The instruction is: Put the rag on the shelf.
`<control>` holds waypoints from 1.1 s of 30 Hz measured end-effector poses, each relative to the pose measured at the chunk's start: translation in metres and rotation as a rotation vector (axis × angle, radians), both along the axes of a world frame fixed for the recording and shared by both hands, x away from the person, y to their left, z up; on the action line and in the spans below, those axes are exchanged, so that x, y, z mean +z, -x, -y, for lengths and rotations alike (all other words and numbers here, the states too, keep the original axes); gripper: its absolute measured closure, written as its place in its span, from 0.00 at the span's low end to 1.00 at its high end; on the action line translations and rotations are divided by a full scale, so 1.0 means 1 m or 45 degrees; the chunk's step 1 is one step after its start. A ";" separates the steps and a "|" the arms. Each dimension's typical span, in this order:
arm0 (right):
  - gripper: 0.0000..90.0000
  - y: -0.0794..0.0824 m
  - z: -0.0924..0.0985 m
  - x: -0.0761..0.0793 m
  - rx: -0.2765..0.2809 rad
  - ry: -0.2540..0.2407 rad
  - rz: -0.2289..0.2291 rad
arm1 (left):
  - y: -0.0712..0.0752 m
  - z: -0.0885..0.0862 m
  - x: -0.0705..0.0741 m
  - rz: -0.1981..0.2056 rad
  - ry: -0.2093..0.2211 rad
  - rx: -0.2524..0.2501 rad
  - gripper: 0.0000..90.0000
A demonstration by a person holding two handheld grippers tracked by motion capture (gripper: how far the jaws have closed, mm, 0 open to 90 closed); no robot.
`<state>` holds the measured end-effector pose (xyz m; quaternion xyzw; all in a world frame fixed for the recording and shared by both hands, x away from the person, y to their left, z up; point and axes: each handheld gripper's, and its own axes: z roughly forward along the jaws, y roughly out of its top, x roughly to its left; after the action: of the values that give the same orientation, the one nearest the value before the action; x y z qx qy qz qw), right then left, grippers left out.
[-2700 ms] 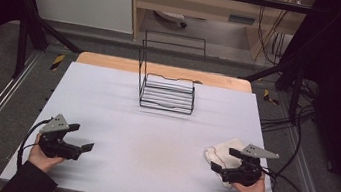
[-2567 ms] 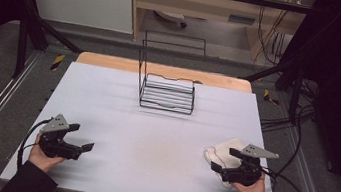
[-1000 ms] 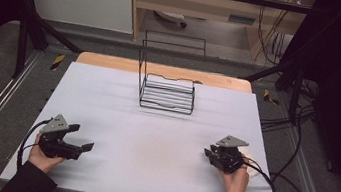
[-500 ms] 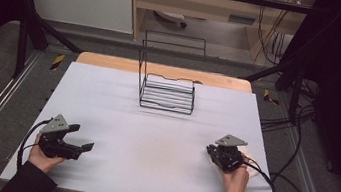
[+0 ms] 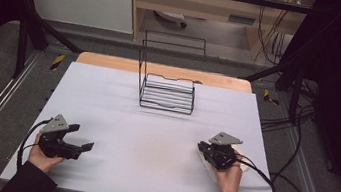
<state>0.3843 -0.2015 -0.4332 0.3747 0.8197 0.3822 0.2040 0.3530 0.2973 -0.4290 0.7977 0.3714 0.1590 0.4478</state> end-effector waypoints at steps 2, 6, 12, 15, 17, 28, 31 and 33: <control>0.93 0.000 -0.007 0.000 0.027 -0.017 -0.009 | 0.000 0.000 0.000 -0.001 0.000 0.000 0.10; 0.93 0.000 -0.018 0.000 0.066 -0.010 -0.009 | 0.000 0.000 0.000 -0.003 0.001 0.003 0.10; 0.93 0.001 -0.036 0.000 0.137 -0.026 -0.013 | 0.000 0.000 0.000 -0.005 -0.001 0.004 0.10; 0.93 0.001 -0.050 -0.001 0.177 -0.026 -0.013 | 0.000 0.000 0.000 -0.003 0.000 0.005 0.10; 0.93 0.001 -0.053 -0.001 0.187 -0.031 -0.018 | 0.000 0.000 0.000 -0.004 0.001 0.005 0.10; 0.92 0.008 -0.091 -0.004 0.348 -0.067 -0.050 | 0.000 0.000 0.000 -0.014 -0.006 0.014 0.10; 0.92 0.007 -0.095 -0.008 0.353 -0.083 -0.067 | 0.000 0.002 0.001 -0.017 -0.004 0.018 0.10; 0.88 0.006 -0.096 -0.010 0.342 -0.090 -0.079 | 0.000 0.004 0.001 -0.016 -0.006 0.021 0.10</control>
<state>0.3787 -0.1058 -0.4432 0.2802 0.8543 0.4231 0.1123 0.3531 0.2933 -0.4275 0.7966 0.3806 0.1585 0.4422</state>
